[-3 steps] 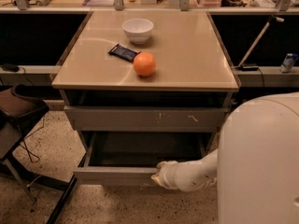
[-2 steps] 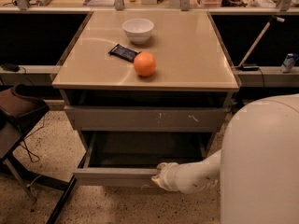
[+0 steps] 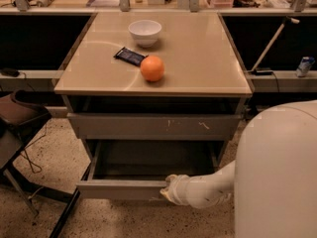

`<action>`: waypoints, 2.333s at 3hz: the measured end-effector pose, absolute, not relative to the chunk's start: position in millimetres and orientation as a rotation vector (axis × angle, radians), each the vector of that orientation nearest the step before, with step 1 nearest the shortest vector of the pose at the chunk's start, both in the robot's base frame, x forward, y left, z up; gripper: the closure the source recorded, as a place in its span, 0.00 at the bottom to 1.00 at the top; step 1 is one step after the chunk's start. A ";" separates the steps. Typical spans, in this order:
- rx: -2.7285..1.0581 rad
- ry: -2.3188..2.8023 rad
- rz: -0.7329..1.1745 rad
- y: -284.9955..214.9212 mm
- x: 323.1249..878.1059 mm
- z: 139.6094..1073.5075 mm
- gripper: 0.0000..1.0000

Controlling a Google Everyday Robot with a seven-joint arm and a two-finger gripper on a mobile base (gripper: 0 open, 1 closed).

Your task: Open middle drawer

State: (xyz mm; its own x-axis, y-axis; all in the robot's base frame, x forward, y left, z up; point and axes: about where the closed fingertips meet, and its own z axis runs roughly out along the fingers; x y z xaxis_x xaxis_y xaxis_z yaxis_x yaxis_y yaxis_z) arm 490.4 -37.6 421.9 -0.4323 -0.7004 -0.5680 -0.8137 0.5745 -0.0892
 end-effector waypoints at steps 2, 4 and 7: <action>-1.205 2.248 0.266 -36.3 492.3 427.4 1.00; -1.222 2.249 0.283 -34.8 483.5 426.4 1.00; -1.244 2.243 0.307 -30.3 479.2 428.2 1.00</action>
Offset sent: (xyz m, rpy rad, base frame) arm -0.4111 -0.0472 -0.1570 0.3410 -0.0055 -0.0254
